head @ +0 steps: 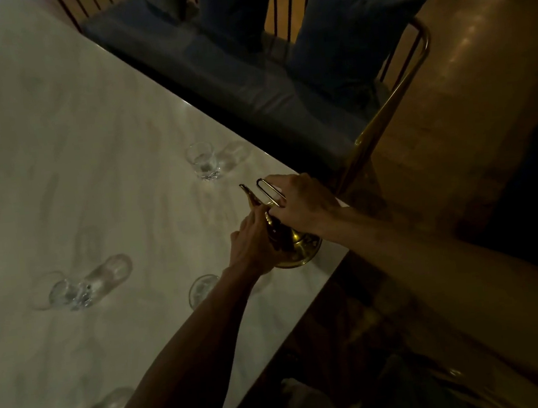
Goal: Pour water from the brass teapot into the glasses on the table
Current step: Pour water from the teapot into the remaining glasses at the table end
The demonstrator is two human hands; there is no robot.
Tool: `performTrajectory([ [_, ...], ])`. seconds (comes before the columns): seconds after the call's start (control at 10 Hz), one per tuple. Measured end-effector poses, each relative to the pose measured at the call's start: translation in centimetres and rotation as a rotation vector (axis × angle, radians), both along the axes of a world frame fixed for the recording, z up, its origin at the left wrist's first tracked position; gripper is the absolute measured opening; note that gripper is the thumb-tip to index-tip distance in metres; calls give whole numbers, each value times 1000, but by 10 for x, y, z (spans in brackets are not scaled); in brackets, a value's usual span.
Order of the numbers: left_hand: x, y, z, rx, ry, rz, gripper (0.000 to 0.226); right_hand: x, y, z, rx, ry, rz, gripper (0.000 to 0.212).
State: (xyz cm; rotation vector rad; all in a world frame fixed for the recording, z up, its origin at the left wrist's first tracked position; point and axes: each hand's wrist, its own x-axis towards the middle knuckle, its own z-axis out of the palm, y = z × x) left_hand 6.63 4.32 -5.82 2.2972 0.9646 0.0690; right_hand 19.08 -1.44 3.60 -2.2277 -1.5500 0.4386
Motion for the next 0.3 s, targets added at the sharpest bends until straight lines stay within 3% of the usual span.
performTrajectory([
  [0.3,-14,6,8,-15,38,-62,116,-5,2,5,-105,70,-66,67],
])
